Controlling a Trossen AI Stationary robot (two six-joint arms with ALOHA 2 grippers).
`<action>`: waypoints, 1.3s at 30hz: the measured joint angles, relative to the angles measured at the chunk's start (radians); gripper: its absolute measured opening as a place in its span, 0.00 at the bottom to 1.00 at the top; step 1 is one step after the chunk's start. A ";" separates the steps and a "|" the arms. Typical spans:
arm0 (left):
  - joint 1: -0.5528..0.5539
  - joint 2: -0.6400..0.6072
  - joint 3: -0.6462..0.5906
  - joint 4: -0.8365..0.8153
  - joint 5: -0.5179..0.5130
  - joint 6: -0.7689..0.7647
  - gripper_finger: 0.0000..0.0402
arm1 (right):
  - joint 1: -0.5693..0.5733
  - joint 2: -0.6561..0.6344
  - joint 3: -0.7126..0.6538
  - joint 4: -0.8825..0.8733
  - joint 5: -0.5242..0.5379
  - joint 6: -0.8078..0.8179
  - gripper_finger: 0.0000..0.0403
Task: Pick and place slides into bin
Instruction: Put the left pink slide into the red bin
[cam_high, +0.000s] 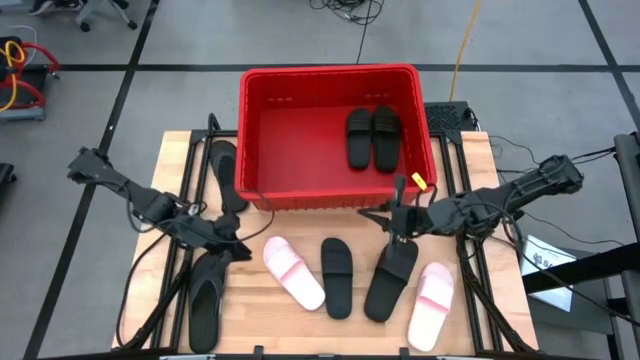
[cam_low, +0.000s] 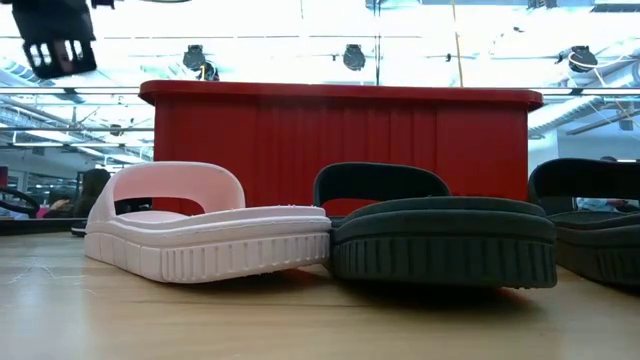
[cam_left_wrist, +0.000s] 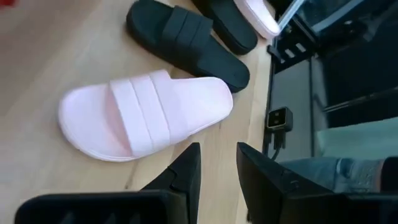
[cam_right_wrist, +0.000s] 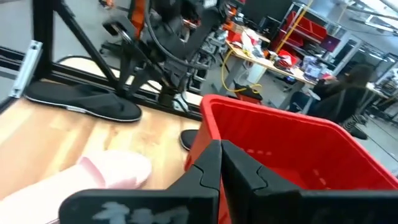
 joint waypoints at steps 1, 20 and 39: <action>0.000 0.000 -0.027 0.033 0.001 -0.014 0.24 | 0.006 0.000 0.000 0.000 0.000 0.000 0.00; 0.008 0.009 -0.359 0.324 0.006 -0.334 0.24 | 0.016 0.000 0.000 0.001 -0.005 0.098 0.00; 0.094 0.339 -0.367 0.589 -0.002 -0.160 0.24 | 0.015 0.000 0.000 0.001 -0.004 0.098 0.00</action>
